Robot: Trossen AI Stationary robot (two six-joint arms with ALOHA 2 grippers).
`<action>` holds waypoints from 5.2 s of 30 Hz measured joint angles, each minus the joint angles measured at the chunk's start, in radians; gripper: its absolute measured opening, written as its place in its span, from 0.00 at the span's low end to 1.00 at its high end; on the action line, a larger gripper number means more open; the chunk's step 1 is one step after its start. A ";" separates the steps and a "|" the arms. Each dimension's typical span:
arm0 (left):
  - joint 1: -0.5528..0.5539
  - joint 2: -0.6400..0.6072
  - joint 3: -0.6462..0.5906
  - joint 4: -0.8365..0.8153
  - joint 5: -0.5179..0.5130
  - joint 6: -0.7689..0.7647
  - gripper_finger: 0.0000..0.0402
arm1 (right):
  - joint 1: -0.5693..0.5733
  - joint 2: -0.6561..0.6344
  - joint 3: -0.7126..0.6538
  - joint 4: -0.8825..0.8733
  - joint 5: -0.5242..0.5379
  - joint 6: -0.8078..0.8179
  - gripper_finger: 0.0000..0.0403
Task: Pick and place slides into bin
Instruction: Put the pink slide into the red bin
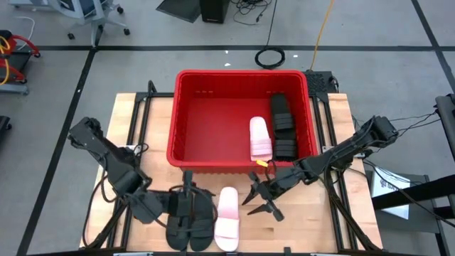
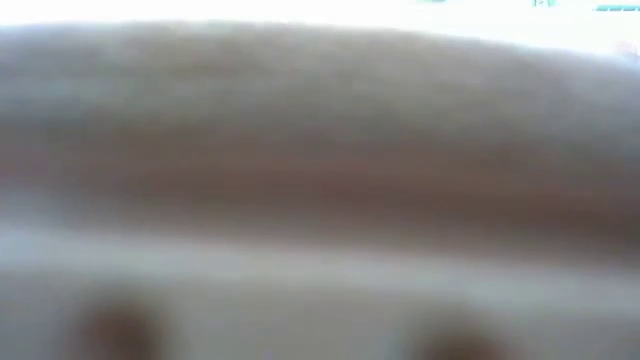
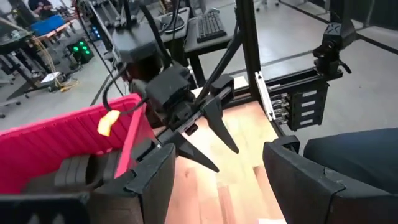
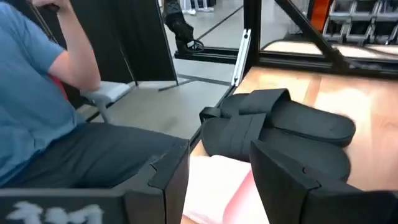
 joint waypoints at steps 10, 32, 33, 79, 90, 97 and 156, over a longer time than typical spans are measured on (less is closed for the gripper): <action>-0.038 -0.030 -0.092 0.157 -0.157 0.005 0.60 | 0.000 0.123 0.035 -0.021 -0.009 0.084 0.39; -0.043 -0.026 -0.111 0.155 -0.216 0.007 0.60 | 0.005 0.371 0.255 -0.236 -0.112 0.183 0.39; -0.043 -0.026 -0.111 0.162 -0.216 0.015 0.60 | 0.005 0.371 0.255 -0.245 -0.102 0.184 0.39; -0.011 -0.026 -0.110 0.170 -0.214 0.019 0.60 | -0.017 0.599 0.427 -0.298 -0.218 0.205 0.39; -0.011 -0.026 -0.110 0.169 -0.204 0.020 0.60 | -0.029 0.599 0.427 -0.293 -0.268 0.187 0.29; -0.011 -0.026 -0.110 0.170 -0.204 0.019 0.60 | -0.035 0.599 0.427 -0.278 -0.295 0.146 0.08; 0.068 -0.070 -0.111 0.199 -0.216 0.070 0.60 | -0.086 0.245 0.418 -0.368 -0.368 -0.056 0.02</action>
